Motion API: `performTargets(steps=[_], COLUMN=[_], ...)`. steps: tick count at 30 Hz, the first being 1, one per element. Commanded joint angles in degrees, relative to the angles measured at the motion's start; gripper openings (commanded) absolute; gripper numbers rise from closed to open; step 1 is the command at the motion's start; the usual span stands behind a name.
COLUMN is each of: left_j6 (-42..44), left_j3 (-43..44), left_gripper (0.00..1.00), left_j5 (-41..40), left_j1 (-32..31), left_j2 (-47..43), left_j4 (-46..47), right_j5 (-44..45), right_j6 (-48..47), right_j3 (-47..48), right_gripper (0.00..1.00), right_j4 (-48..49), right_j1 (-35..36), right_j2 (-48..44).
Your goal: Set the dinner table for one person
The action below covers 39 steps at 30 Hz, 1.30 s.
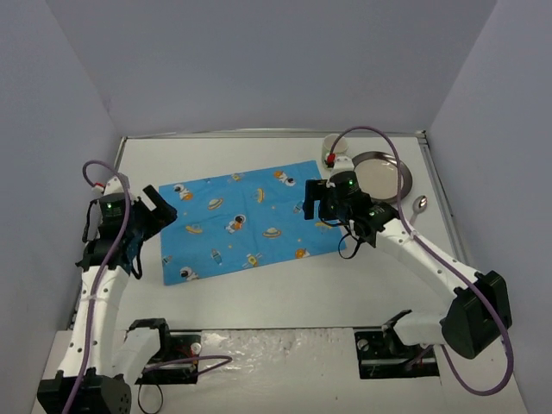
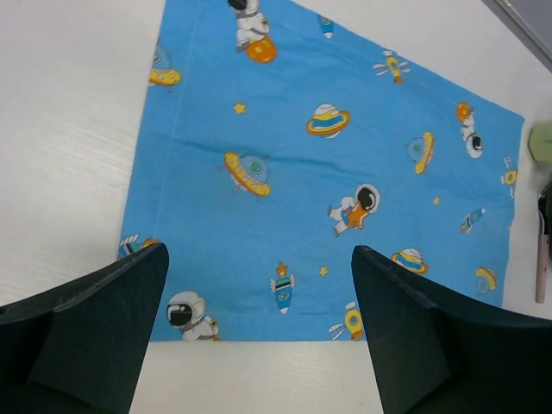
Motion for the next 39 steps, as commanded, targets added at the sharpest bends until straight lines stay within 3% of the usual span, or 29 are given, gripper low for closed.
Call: performTargets(steps=[1,6,13,26,32,39], left_j6=[1.5,-0.3,-1.7,-4.3,-3.4,-1.4], left_j3=[3.3,5.5,7.9,6.2,10.2,13.0], left_gripper=[0.84,0.84,0.84,0.85,0.86,0.86], left_j5=[-0.2,-6.6,-12.0,-16.5,-19.0,-18.0], left_j1=[-6.9,-13.5,-14.7,-14.6,-12.3,-4.7], left_j2=[10.7,23.3,33.6,42.1,47.2,50.0], left_j4=[7.1,11.1,13.8,13.2,10.0,8.3], right_j5=[-0.9,-2.1,-0.3,0.2,-1.6,-1.6], right_j6=[-3.3,-4.1,-3.5,0.0,4.1,10.8], right_j3=[8.3,11.5,8.5,-1.1,-5.2,-7.8], right_gripper=[0.81,0.82,0.85,0.86,0.86,0.86], right_j4=[1.6,4.0,9.2,13.2,13.8,13.9], right_j1=[-1.0,-1.3,-1.6,-1.7,0.3,9.5], right_j2=[9.3,18.6,25.0,28.2,27.8,27.2])
